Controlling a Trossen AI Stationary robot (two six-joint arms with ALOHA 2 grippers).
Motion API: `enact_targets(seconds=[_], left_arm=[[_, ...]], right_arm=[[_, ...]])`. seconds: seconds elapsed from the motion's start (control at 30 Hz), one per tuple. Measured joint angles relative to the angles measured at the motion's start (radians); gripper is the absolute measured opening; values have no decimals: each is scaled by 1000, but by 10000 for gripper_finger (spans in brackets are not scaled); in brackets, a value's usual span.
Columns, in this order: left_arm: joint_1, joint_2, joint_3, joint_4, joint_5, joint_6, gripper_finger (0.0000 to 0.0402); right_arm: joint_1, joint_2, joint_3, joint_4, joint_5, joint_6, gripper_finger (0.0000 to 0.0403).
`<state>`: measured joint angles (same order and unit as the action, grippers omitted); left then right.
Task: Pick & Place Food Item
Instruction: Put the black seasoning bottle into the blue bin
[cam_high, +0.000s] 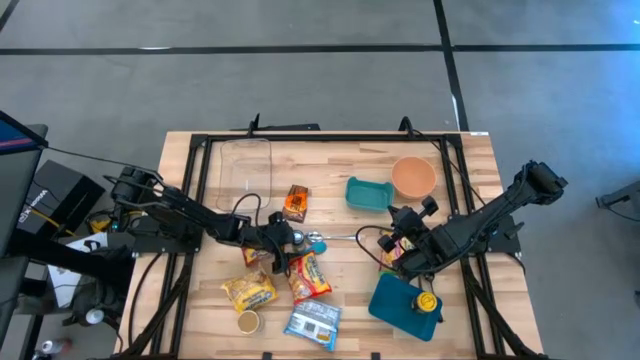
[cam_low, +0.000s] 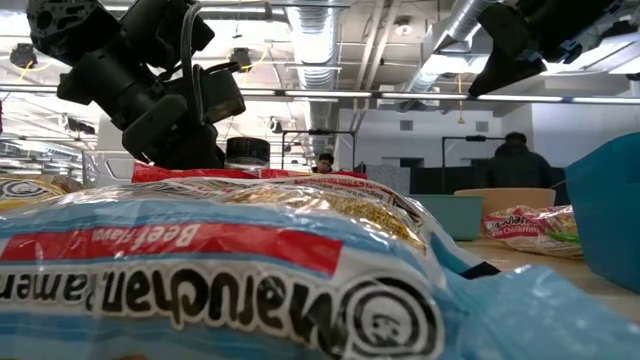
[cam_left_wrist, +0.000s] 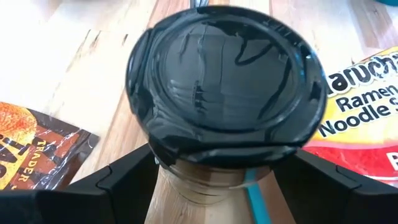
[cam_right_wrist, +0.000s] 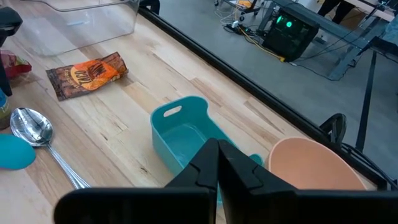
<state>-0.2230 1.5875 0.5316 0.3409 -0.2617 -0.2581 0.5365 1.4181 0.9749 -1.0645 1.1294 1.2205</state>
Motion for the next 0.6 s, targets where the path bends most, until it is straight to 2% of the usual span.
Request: enact_targets(seconds=[0.6], left_arm=[[0, 2, 0, 6, -5, -8, 297]], right_arm=[[0, 0, 0, 0, 0, 0, 0]])
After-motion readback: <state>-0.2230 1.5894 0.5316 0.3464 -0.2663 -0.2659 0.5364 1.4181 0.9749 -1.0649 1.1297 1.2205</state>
